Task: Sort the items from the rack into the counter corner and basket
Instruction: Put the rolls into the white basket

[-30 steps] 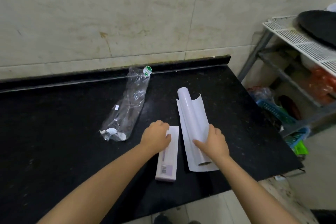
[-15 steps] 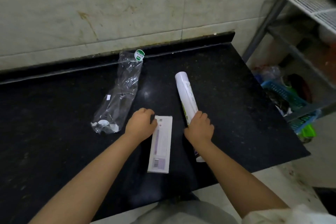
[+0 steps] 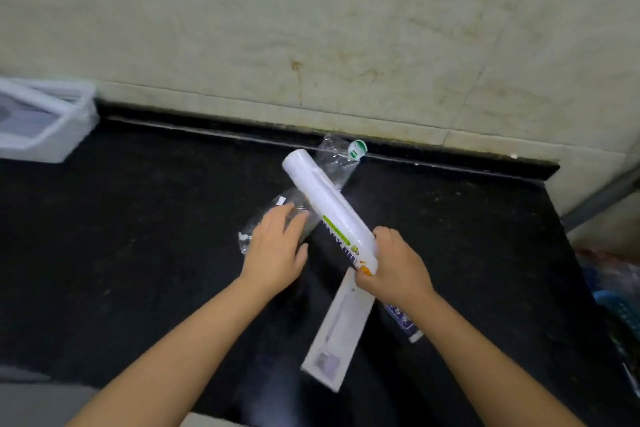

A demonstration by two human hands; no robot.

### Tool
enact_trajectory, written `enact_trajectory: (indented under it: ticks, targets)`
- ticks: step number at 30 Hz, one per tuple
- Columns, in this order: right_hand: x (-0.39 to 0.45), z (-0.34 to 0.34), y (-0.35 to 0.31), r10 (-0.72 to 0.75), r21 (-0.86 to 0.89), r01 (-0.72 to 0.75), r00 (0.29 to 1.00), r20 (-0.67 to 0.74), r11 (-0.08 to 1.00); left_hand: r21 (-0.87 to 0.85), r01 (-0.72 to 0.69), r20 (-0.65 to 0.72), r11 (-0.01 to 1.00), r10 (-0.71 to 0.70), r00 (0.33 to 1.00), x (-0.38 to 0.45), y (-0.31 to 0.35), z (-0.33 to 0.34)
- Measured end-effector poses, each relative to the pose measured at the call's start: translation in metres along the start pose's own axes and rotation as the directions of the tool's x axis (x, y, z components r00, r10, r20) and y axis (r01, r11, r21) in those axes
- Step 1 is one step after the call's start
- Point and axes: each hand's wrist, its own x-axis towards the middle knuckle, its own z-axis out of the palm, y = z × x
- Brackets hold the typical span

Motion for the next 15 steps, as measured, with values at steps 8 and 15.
enact_trajectory:
  ticks: [8, 15]
  targets:
    - [0.026, 0.065, -0.157, -0.514, -0.217, 0.576, 0.810, 0.283, 0.788, 0.115, 0.152, -0.028, 0.982, -0.150, 0.988, -0.098, -0.135, -0.080]
    - [0.024, 0.153, -0.288, -0.640, -0.208, 0.740, 0.663, 0.388, 0.640, 0.074, 0.252, -0.049, 0.965, -0.249, 0.967, -0.194, -0.279, -0.127]
